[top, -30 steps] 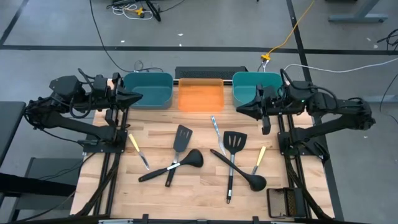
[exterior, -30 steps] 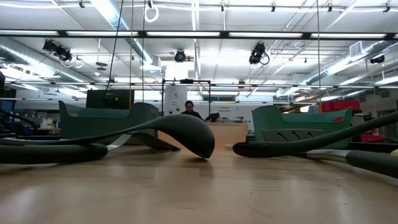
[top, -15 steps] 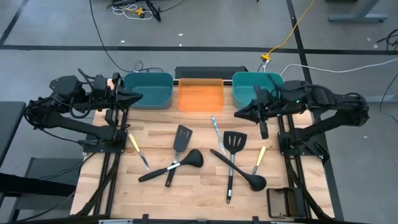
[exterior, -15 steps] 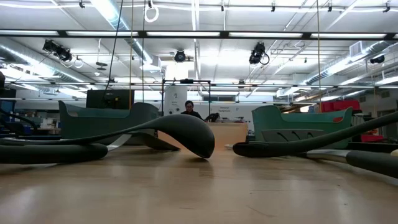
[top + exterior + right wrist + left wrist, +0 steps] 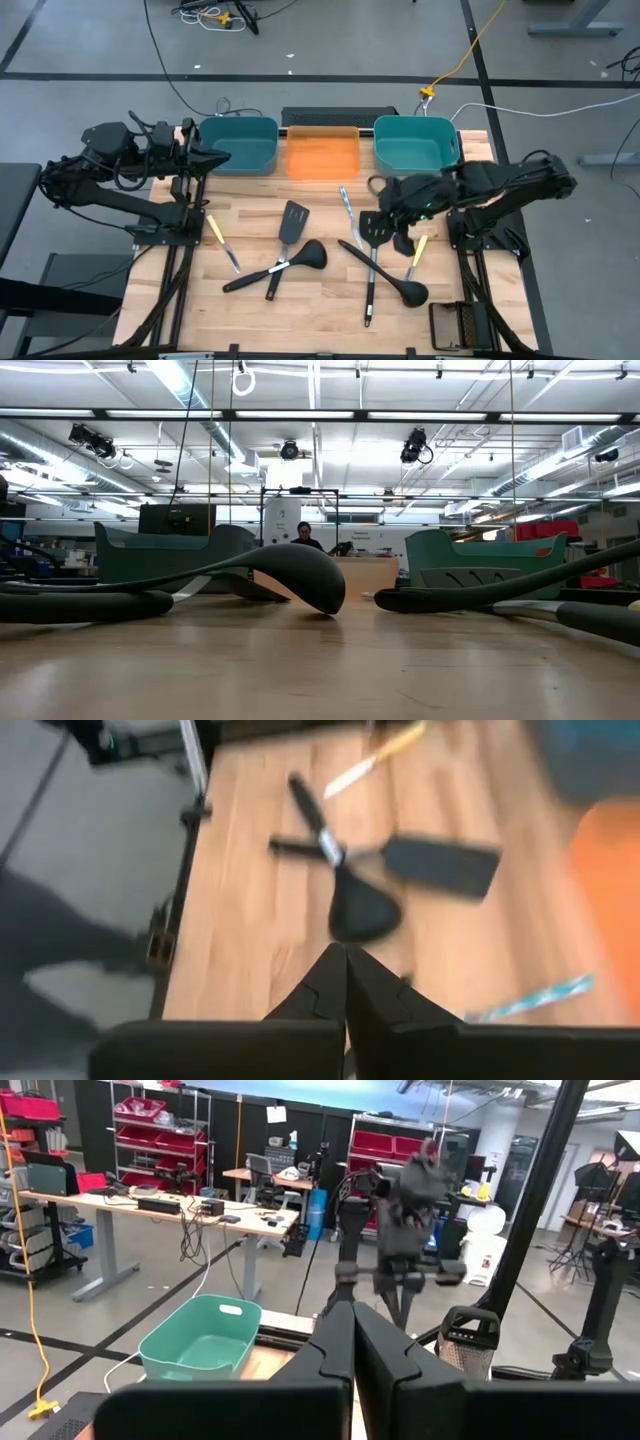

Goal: Pick & Place Kitchen Items
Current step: Put the black ladle into the blue bin

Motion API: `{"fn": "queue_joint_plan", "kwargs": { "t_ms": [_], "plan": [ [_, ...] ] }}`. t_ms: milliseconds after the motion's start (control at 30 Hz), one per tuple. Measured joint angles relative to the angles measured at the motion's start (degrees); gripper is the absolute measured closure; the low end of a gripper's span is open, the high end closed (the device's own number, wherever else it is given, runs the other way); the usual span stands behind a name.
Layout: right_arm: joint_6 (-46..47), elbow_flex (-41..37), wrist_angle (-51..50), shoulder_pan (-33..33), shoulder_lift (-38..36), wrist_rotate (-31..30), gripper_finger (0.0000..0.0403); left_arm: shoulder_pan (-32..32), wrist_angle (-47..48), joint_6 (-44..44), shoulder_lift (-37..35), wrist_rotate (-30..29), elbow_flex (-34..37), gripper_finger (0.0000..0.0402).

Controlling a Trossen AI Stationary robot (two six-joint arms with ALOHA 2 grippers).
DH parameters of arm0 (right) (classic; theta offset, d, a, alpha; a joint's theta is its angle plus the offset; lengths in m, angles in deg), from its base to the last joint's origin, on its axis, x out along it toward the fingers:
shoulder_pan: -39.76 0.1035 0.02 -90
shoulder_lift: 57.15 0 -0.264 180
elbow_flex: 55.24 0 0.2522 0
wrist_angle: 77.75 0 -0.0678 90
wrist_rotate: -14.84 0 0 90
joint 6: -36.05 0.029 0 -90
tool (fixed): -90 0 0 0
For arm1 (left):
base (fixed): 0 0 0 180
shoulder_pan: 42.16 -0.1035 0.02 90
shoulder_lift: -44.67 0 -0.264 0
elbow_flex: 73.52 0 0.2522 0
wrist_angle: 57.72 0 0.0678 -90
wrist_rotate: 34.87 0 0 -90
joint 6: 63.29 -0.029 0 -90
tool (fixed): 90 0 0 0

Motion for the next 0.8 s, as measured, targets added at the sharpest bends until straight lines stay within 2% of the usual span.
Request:
{"fn": "queue_joint_plan", "kwargs": {
  "t_ms": [167,500,800],
  "plan": [
    [1.96,0.00,-4.90,1.52,4.49,1.55,0.0388,0.02,-0.02,-0.44,0.00,0.89,0.00,0.0399],
    [5.42,-0.02,-5.60,1.92,11.84,12.16,0.0385,0.01,0.12,-0.40,0.00,1.03,0.00,0.0399],
    [10.34,0.00,-5.88,1.92,14.09,12.51,0.0384,0.01,1.33,-0.40,0.00,2.22,0.00,0.0399]
  ]
}}
